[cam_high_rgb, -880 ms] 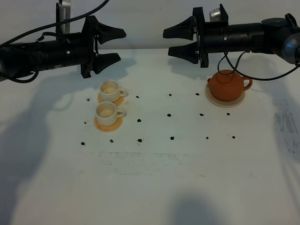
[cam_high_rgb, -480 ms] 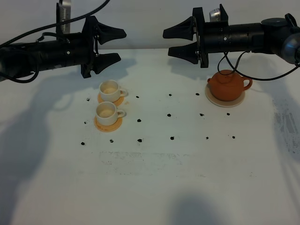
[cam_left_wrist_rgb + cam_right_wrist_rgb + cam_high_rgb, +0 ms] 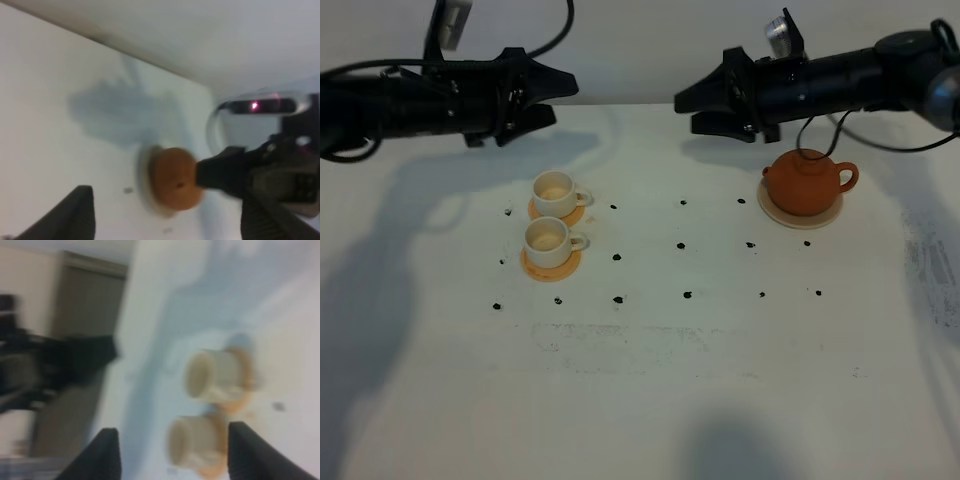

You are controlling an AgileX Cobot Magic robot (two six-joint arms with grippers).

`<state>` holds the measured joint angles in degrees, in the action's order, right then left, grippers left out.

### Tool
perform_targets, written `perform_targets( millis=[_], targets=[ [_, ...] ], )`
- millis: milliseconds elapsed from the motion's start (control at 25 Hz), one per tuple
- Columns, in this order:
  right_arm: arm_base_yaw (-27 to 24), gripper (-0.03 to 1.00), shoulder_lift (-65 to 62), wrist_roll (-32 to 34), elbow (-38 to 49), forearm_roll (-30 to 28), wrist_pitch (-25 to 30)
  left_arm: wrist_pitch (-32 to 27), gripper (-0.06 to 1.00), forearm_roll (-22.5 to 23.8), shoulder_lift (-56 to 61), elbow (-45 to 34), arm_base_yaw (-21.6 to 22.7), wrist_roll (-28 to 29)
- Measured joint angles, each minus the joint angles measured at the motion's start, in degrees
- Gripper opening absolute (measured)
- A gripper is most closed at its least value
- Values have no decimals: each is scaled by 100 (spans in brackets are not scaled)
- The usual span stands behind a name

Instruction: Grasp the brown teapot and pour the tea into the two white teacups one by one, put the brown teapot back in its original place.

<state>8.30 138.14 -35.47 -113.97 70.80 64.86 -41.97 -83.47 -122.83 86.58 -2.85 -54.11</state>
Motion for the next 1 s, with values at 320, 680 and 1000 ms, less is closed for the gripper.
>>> perform_targets(
  millis=[320,680,1000],
  targets=[
    [0,48,-907,468,-6,-2883,-1001,837,57,2874,883,0,-47,1347],
    [-4,48,-1456,761,12,-3978,-1196,1935,57,3957,1896,-692,-58,1845],
    [-4,48,-1807,722,472,-3990,-1214,2712,53,3964,3242,-2130,-76,1757]
  ],
)
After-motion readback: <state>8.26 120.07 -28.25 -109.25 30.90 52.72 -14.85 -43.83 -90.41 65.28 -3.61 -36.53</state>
